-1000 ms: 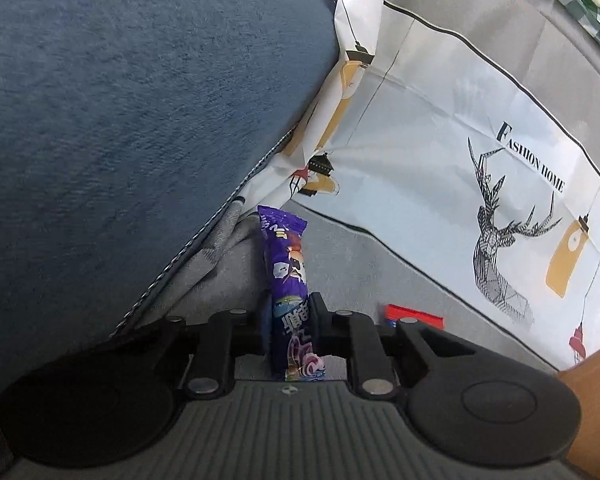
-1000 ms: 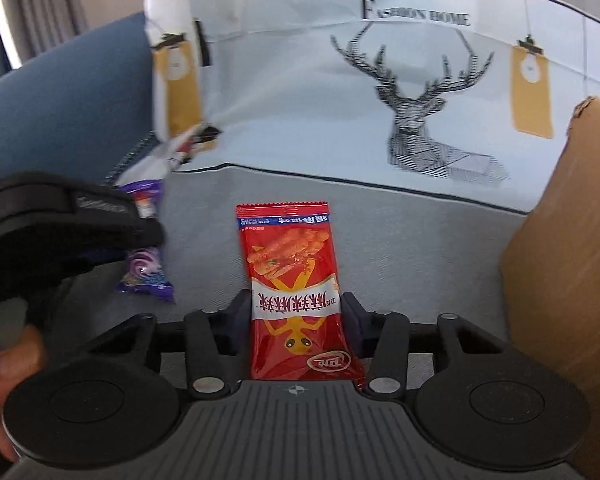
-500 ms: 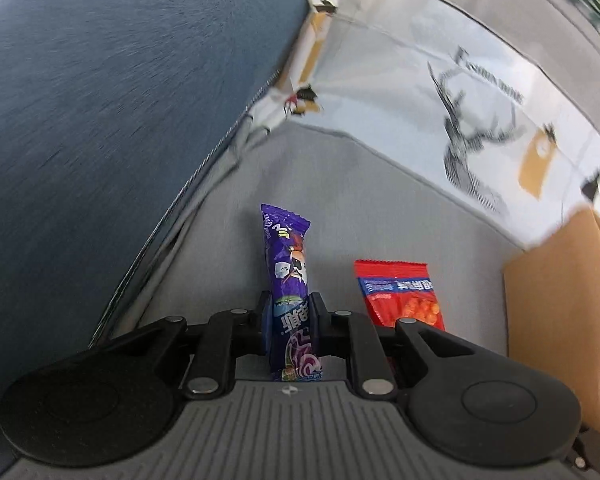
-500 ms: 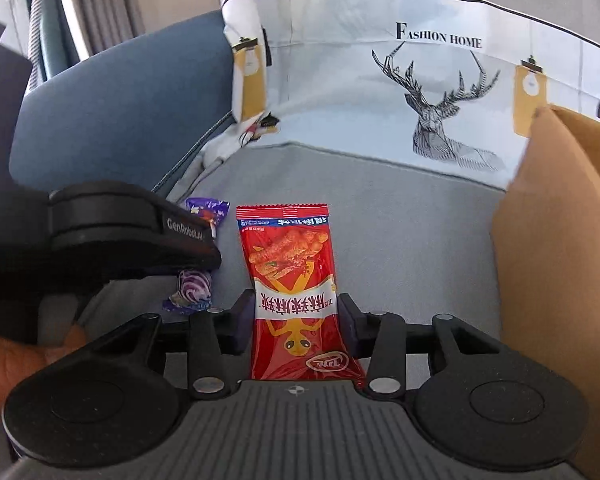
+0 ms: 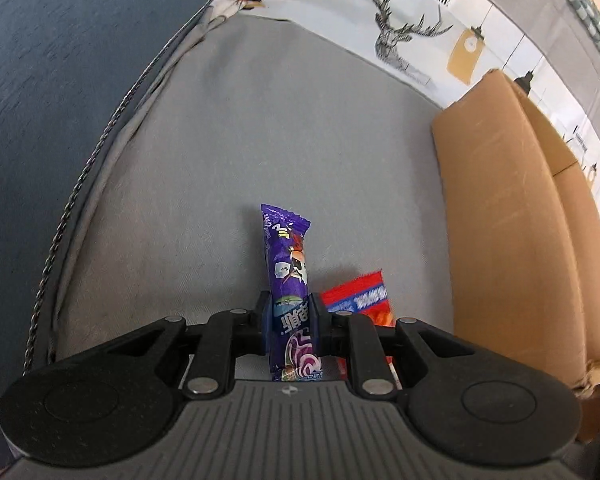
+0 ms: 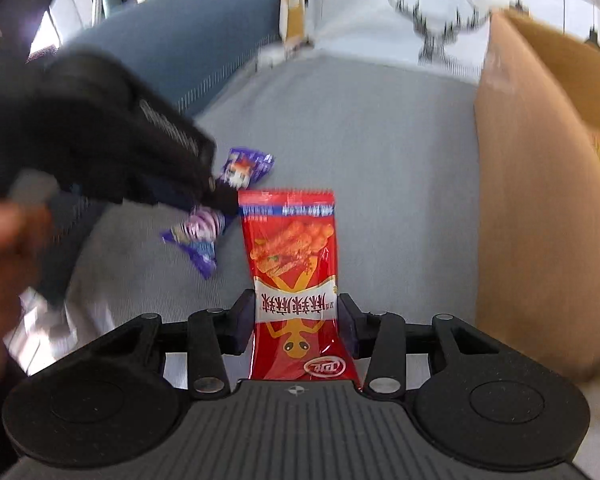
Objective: Organize snacks
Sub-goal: 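Lift both held snacks and carry them over the cardboard box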
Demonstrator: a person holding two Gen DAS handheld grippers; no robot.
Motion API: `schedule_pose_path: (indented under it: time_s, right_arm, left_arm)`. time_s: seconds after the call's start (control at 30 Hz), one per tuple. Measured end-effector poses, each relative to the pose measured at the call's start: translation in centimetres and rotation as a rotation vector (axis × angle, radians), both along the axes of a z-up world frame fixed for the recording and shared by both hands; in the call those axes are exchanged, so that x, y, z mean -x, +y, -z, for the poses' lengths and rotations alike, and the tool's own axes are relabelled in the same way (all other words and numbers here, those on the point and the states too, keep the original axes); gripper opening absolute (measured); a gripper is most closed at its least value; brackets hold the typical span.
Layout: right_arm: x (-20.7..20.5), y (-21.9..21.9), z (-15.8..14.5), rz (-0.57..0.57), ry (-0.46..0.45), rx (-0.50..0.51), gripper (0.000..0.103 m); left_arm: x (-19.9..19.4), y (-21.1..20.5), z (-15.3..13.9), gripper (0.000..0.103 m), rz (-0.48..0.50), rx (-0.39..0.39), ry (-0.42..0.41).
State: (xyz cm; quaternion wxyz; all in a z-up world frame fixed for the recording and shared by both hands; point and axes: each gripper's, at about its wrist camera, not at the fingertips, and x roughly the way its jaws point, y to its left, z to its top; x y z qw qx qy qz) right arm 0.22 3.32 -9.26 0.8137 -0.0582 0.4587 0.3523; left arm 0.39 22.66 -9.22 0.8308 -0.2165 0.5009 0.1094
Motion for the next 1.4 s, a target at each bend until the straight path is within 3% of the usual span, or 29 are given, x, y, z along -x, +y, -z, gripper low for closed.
schedule_pose_path:
  time_s: [0.1, 0.2, 0.4, 0.63, 0.7, 0.77, 0.87, 1.13, 1.27, 1.4]
  right_arm:
    - [0.1, -0.8, -0.4, -0.042, 0.000, -0.046, 0.049]
    - [-0.1, -1.0, -0.2, -0.077, -0.004, -0.046, 0.050]
    - [-0.3, -0.5, 0.2, -0.085, 0.007, -0.053, 0.059]
    - [0.8, 1.7, 0.8, -0.161, -0.075, 0.015, 0.071]
    - [0.9, 1.7, 0.8, -0.171, -0.087, 0.023, 0.071]
    - [1.0, 1.7, 0.8, -0.170, -0.102, 0.031, 0.057]
    - [0.8, 1.3, 0.7, -0.152, -0.109, 0.028, 0.050]
    - [0.4, 0.9, 0.4, -0.106, -0.142, 0.035, 0.049]
    - [-0.3, 0.7, 0.9, -0.073, -0.090, 0.045, 0.051]
    - [-0.2, 0.9, 1.1, -0.085, -0.104, 0.053, 0.053]
  left_arm:
    - [0.2, -0.6, 0.1, 0.020, -0.001, -0.055, 0.027]
    - [0.2, -1.0, 0.5, 0.027, -0.007, -0.066, 0.047]
    - [-0.6, -2.5, 0.6, 0.029, 0.028, -0.153, 0.062]
    - [-1.0, -2.4, 0.5, 0.030, 0.014, -0.156, 0.062]
    - [-1.0, -2.4, 0.5, 0.030, 0.017, -0.160, 0.063]
    - [-1.2, -2.4, 0.5, 0.030, 0.018, -0.159, 0.063]
    - [-1.2, -2.4, 0.4, 0.030, 0.015, -0.158, 0.061]
    - [-0.9, -2.2, 0.2, 0.030, 0.007, -0.160, 0.064]
    - [-1.0, -2.3, 0.3, 0.030, 0.013, -0.164, 0.067]
    - [-1.3, -2.5, 0.4, 0.030, 0.020, -0.169, 0.068]
